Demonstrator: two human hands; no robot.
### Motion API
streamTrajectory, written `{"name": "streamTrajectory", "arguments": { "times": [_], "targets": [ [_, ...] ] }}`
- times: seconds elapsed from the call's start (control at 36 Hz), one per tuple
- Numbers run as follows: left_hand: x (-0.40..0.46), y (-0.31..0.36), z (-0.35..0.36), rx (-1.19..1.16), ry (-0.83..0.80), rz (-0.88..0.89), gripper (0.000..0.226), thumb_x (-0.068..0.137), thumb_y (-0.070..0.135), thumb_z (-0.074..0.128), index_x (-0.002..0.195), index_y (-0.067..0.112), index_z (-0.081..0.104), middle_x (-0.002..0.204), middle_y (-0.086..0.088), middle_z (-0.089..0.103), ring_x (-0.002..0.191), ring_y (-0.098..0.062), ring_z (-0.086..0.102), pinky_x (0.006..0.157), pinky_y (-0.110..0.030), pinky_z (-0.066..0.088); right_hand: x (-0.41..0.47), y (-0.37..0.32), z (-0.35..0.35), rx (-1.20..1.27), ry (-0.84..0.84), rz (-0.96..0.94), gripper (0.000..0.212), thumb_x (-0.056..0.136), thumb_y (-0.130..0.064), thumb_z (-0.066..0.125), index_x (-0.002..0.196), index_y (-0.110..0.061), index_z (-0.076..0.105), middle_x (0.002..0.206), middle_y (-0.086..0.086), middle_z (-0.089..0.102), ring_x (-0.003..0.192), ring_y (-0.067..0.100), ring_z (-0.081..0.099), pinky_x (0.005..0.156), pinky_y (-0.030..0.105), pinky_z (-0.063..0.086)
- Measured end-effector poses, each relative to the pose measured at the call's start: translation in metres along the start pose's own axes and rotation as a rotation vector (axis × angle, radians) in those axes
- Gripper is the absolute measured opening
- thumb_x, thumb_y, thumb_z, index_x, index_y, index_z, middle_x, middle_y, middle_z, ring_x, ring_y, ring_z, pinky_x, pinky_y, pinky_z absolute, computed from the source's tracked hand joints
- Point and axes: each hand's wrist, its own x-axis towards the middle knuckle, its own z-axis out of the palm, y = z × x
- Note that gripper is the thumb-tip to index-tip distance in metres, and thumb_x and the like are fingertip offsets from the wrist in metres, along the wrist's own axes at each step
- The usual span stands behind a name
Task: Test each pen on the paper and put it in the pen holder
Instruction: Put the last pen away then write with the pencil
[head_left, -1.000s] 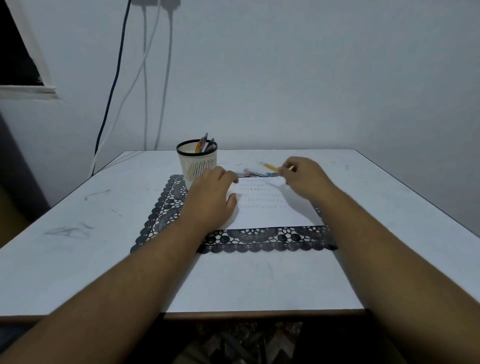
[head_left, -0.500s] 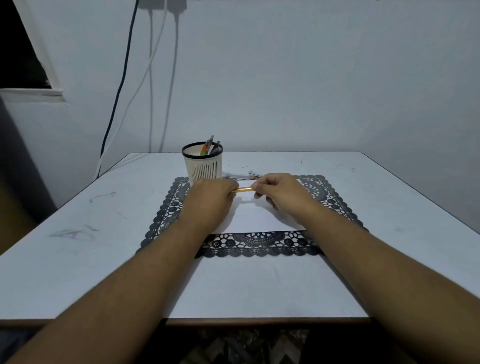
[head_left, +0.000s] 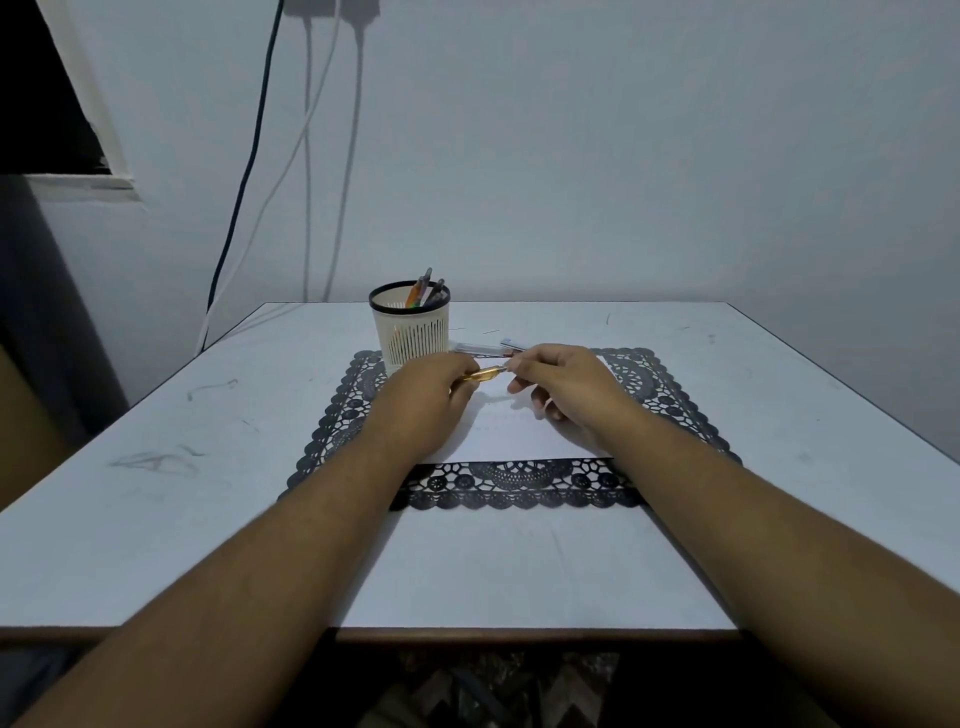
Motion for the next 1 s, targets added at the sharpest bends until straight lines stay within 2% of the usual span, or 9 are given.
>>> {"name": "streamTrajectory", "arguments": {
  "times": [0.11,0.31,0.42,0.61,0.75,0.83,1.0],
  "targets": [
    [0.000,0.003,0.000,-0.023,-0.003,0.023,0.014,0.102,0.029,0.057,0.107,0.022,0.069,0.093,0.006,0.067,0.086,-0.016,0.059,0.074,-0.040,0.049,0.000,0.001,0.001,0.018,-0.001,-0.016,0.013,0.097,-0.011,0.070,0.104,-0.001,0.075,0.085,0.015,0.074,0.052,0.016,0.045,0.043,0.022,0.031],
    [-0.001,0.002,0.000,-0.030,-0.006,0.043,0.014,0.101,0.028,0.058,0.106,0.021,0.069,0.091,0.007,0.066,0.086,-0.018,0.058,0.073,-0.040,0.048,0.001,0.000,0.001,-0.020,-0.024,-0.045,0.010,0.092,-0.011,0.076,0.099,-0.004,0.077,0.087,0.013,0.075,0.060,0.014,0.047,0.053,0.028,0.029],
    [-0.002,0.005,0.000,-0.017,-0.007,0.045,0.015,0.102,0.029,0.058,0.107,0.021,0.069,0.093,0.006,0.067,0.086,-0.017,0.058,0.073,-0.040,0.048,-0.002,-0.002,0.000,-0.098,-0.013,-0.076,0.008,0.093,-0.011,0.075,0.098,-0.006,0.077,0.087,0.012,0.076,0.061,0.013,0.049,0.051,0.022,0.035],
    [-0.001,0.006,-0.001,-0.026,-0.018,0.047,0.013,0.101,0.028,0.058,0.104,0.021,0.068,0.091,0.006,0.066,0.085,-0.017,0.058,0.074,-0.043,0.050,-0.003,-0.004,-0.002,-0.120,-0.011,-0.076,0.011,0.094,-0.011,0.073,0.100,-0.002,0.077,0.086,0.010,0.075,0.061,0.011,0.049,0.050,0.018,0.037],
    [-0.002,0.007,-0.002,-0.007,-0.016,0.029,0.013,0.102,0.028,0.058,0.105,0.022,0.069,0.093,0.007,0.067,0.086,-0.017,0.059,0.073,-0.040,0.049,-0.003,-0.005,-0.005,-0.161,0.024,-0.085,0.009,0.094,-0.013,0.072,0.097,-0.005,0.075,0.086,0.008,0.078,0.062,0.013,0.053,0.052,0.021,0.040],
    [-0.002,0.008,-0.004,0.005,-0.016,0.024,0.014,0.102,0.029,0.058,0.107,0.021,0.069,0.095,0.006,0.068,0.087,-0.016,0.059,0.072,-0.037,0.047,0.001,-0.005,-0.009,-0.148,0.035,-0.075,0.004,0.094,-0.006,0.068,0.093,-0.005,0.071,0.085,0.010,0.078,0.059,0.012,0.056,0.053,0.027,0.044],
    [-0.002,0.007,-0.003,0.025,-0.029,0.022,0.016,0.102,0.030,0.057,0.108,0.022,0.069,0.097,0.006,0.068,0.089,-0.017,0.059,0.074,-0.038,0.048,0.003,-0.003,-0.010,-0.124,0.027,-0.070,0.009,0.094,-0.001,0.061,0.090,-0.007,0.068,0.081,0.013,0.076,0.055,0.014,0.055,0.051,0.028,0.044]
  ]
}}
